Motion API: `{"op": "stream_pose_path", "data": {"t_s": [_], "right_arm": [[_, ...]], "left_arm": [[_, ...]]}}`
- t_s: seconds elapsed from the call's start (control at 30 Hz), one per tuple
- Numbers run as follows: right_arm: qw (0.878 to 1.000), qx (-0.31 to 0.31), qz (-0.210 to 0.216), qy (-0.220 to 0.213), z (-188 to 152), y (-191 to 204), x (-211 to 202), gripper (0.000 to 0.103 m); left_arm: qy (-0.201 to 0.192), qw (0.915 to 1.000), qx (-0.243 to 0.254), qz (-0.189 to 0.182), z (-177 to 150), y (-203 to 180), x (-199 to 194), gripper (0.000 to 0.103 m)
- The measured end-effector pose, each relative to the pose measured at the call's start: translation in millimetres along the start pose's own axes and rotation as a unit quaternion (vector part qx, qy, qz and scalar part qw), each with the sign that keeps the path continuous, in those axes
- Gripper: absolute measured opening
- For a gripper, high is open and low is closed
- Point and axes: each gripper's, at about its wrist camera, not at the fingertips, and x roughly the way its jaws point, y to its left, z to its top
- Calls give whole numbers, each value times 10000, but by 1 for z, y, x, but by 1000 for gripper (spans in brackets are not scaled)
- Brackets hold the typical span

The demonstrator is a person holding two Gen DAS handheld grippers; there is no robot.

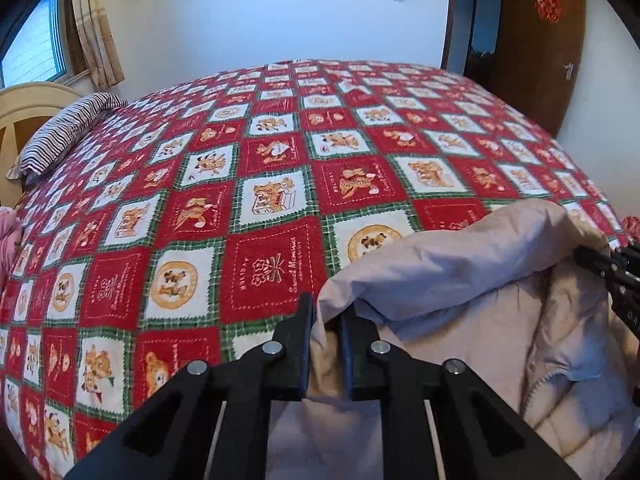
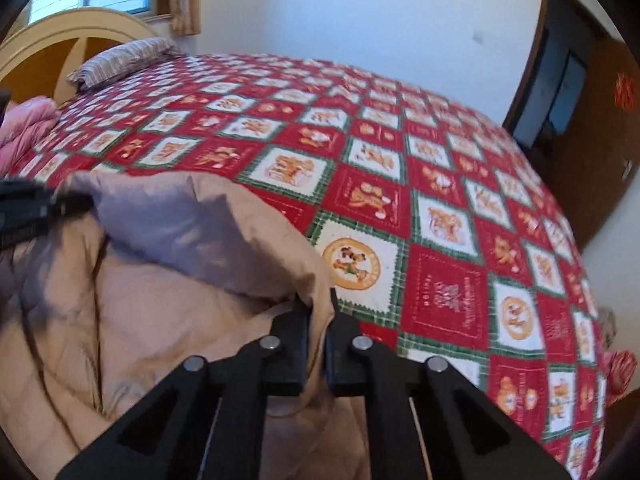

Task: Fold large clothes
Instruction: 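Grasp the jacket hem with both grippers and lift it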

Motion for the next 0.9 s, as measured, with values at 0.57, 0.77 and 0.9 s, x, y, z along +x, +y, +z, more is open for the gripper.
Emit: {"op": "stream_pose_path", "data": {"t_s": [0.57,0.77,0.9], "right_arm": [[9989,-318,-289,190,-55,9,-5,3],[9987,-394,-325,95,-57,8,-10,3],[9986,-425,-324,14,-59,10,-13,3]], "left_arm": [[37,9996,99,-252,-69,-7,-27,5],[-633,9979,66,-116,-71,-5,-92,5],[-816,9962,-283,73,-44,-5,-93,8]]}}
